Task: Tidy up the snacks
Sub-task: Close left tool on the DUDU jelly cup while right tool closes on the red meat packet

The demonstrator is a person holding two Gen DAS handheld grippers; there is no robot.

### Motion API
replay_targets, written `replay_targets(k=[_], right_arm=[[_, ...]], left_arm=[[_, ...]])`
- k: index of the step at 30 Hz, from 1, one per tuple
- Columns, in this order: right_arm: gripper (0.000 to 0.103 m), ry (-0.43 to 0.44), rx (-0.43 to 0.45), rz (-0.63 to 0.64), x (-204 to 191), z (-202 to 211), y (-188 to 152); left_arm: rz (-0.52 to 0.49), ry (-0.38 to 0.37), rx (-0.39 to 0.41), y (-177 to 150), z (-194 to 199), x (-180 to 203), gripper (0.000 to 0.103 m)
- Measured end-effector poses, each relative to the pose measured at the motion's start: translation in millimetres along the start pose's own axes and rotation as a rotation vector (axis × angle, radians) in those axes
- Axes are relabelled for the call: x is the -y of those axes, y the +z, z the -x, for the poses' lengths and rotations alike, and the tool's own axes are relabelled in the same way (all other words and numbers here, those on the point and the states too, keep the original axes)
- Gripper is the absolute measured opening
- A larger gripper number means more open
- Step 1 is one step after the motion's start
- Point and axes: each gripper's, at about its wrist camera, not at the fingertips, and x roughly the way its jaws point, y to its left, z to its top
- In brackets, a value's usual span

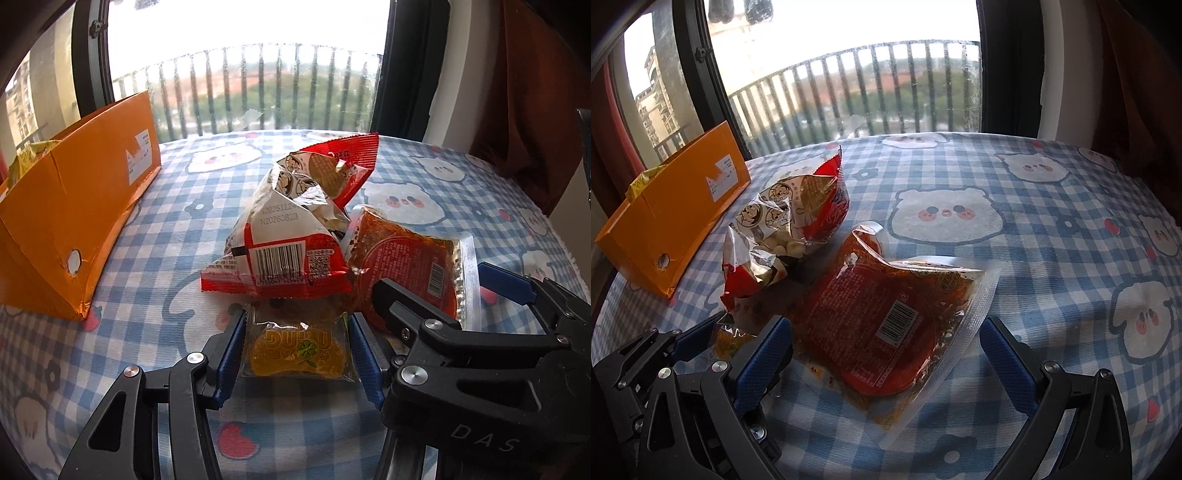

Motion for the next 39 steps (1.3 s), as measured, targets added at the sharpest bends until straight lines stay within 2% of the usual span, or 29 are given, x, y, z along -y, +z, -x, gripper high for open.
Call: replay_targets(k=[7,13,14,22,28,39], right_arm=[[0.103,-0.05,-0.007,0.047,-11.4,-16.0,13.0],[0.102,-0.033,-0.043,-0.006,-10.0,-30.7,13.0],[0.101,-0.04,-0.043,0.0,-11.6,-31.1,12.9],[0.071,-0.03,-0.016,0.008,-17.4,-25.6,11.1],[0.064,-0.027,-0.003,-0.008,-17.0,-18.6,6.1],[0.061,-0.05,0.0,-0.05,-13.8,0.9,-13.5]], left_arm=[[0.022,-0.005,-0.003,3.5,-9.1,-9.3,0.056],[0.025,-0.015,-0.001,3.1,-10.3,-10.4,0.056],[0.024,-0.015,-0.001,3.3,-10.4,-10.7,0.056],[0.025,-0.026,0.001,2.9,-9.4,-10.3,0.056],[0.01,-0.028,0.0,-0.4,-6.2,-7.0,0.056],[-0.019,-0.04,0.0,-15.6,6.7,2.2,0.056]])
